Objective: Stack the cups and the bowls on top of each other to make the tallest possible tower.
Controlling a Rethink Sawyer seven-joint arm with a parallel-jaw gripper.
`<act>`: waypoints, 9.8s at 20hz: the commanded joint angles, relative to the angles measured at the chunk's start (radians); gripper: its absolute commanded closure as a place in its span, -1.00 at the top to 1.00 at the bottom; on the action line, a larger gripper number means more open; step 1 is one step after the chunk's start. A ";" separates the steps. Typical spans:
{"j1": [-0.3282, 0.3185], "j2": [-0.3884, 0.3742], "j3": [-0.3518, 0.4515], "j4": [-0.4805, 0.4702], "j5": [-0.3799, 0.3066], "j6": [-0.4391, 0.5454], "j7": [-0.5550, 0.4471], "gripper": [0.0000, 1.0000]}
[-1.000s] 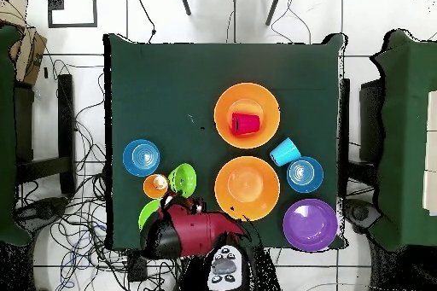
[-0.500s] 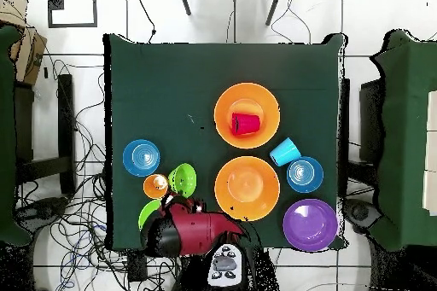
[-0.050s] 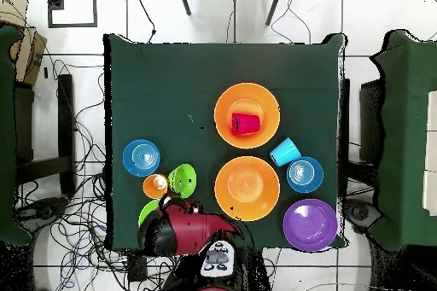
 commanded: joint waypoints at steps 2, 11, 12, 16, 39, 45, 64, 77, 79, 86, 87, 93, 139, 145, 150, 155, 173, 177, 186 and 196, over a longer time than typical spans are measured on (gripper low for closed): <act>0.045 0.027 0.053 -0.069 0.095 -0.030 0.183 1.00; 0.051 -0.042 0.064 -0.051 0.138 0.045 0.159 1.00; 0.047 -0.040 0.067 -0.050 0.139 0.041 0.157 1.00; 0.022 -0.064 0.089 -0.044 0.146 0.063 0.145 1.00; 0.105 -0.003 0.029 -0.092 0.244 0.049 0.157 1.00; 0.101 0.036 0.035 -0.097 0.252 -0.003 0.153 1.00; 0.134 0.062 0.013 -0.141 0.288 0.020 0.165 1.00; 0.159 -0.018 0.005 -0.084 0.315 0.076 0.164 1.00; 0.159 -0.031 0.008 -0.074 0.315 0.084 0.164 1.00; 0.162 -0.067 0.012 -0.061 0.329 0.123 0.162 1.00; 0.168 -0.067 0.010 -0.061 0.333 0.125 0.164 1.00; 0.140 -0.014 0.035 -0.057 0.326 0.047 0.164 1.00; 0.206 -0.007 0.026 0.083 0.360 -0.062 0.214 1.00; 0.163 -0.034 0.052 0.127 0.326 -0.083 0.192 1.00; 0.166 -0.048 0.059 0.142 0.334 -0.084 0.191 1.00; 0.187 0.015 0.054 0.118 0.351 -0.130 0.203 1.00; 0.227 0.136 0.057 0.060 0.401 -0.229 0.245 1.00; 0.225 0.141 0.061 0.060 0.398 -0.237 0.248 1.00; 0.248 0.099 0.053 0.056 0.421 -0.172 0.253 1.00; 0.257 -0.018 0.032 0.082 0.419 -0.051 0.229 1.00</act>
